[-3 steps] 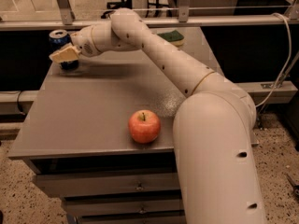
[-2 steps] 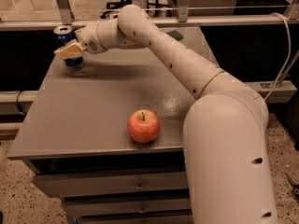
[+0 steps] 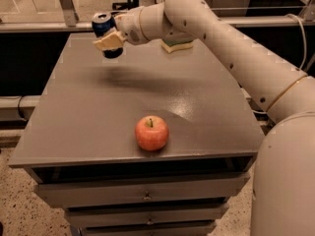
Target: Move pepsi can near sponge
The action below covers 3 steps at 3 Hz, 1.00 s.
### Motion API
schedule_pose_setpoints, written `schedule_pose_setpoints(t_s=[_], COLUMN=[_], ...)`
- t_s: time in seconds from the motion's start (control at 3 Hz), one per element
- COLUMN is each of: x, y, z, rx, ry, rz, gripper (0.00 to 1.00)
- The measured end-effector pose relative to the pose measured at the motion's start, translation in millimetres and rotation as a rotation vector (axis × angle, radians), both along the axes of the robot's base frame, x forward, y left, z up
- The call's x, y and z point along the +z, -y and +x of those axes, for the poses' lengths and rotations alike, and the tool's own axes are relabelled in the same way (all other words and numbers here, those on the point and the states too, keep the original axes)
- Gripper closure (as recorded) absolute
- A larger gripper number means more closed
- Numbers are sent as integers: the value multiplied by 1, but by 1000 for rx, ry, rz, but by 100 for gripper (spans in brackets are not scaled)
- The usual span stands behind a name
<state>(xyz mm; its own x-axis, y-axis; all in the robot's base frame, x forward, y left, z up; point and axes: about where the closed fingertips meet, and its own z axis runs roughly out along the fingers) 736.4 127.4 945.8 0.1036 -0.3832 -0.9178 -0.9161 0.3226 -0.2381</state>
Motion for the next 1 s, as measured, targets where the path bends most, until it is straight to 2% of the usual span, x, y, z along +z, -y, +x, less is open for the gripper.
schedule_pose_setpoints(t_s=[0.33,0.67,1.0], x=[0,2,8], y=[0,33,77], z=[0,2,2], rx=[0,-88,-184], ry=[0,11,35], rz=[0,-19,-33], gripper=[100,100,100])
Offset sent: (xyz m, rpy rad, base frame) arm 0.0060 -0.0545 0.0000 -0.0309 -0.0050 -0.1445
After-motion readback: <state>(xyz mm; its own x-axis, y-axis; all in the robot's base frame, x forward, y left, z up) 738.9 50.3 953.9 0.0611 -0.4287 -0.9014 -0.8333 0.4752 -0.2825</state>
